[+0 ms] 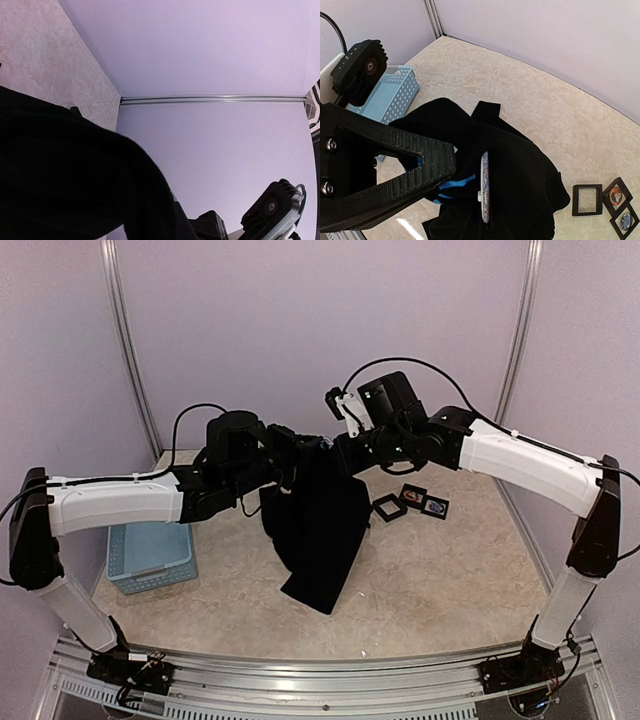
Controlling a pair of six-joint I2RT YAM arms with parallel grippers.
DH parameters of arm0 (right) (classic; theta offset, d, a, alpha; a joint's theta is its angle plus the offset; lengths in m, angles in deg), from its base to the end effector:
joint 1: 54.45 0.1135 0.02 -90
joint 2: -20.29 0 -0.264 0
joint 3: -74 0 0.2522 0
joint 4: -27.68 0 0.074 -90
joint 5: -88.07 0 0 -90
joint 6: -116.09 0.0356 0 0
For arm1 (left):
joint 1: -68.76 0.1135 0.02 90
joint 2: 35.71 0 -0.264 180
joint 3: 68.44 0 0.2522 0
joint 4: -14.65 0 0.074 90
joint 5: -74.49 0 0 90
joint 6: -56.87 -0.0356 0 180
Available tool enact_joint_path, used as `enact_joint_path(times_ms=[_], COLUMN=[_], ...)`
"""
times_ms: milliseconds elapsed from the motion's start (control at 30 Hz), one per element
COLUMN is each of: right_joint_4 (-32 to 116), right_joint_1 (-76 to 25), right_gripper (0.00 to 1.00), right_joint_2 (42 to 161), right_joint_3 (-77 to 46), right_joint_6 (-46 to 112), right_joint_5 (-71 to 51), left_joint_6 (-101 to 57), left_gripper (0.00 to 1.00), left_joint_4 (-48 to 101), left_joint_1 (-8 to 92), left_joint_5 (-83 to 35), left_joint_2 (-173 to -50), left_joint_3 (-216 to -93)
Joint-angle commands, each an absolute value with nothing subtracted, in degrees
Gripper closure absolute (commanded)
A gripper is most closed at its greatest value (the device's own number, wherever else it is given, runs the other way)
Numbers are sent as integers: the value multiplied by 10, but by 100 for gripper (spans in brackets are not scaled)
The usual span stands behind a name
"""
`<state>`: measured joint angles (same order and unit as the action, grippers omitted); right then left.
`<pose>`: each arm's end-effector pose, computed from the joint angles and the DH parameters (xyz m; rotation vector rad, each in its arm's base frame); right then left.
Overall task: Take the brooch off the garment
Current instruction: Pick up the brooch from the crumpled clothing.
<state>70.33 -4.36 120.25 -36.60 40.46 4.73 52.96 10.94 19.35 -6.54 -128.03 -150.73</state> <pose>0.2638 0.3090 0.3621 -0.5995 2.0891 0.5351 0.2564 -0.2907 0.3213 -0.7497 1.8226 -1.5708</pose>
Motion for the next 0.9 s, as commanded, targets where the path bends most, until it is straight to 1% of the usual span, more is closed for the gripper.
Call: enact_joint_path(times_ms=[0,33,100,167,267,367,500,633,867], right_joint_4=[679,677,677,672,666,690,716,720,759], right_joint_1=[-46,-46,-48,-56,-73,-98,-116,-117,-119], right_gripper=[100,100,100,100,100,100,100,100,100], right_joint_2=[1173,1171,1162,1148,1130,1130,1132,1121,1125], right_joint_3=[-353,-350,-345,-334,-323,-337,-342,-323,-339], right_joint_6=[379,373,364,348,316,299,280,237,225], right_joint_5=[55,55,54,39,-14,-87,-150,-154,-218], left_joint_6=[514,512,507,495,469,430,371,317,201], left_gripper=[86,83,71,64,55,40,27,18,15], left_joint_4=[121,121,131,148,186,239,280,327,351], left_joint_1=[200,201,202,202,202,205,214,219,224], left_joint_5=[-93,-97,-97,-96,-88,-87,-106,-108,-145], left_joint_2=[-1269,-1267,-1260,-1243,-1216,-1183,-1150,-1125,-1121], left_joint_3=[-1504,-1501,-1492,-1481,-1468,-1462,-1462,-1480,-1526])
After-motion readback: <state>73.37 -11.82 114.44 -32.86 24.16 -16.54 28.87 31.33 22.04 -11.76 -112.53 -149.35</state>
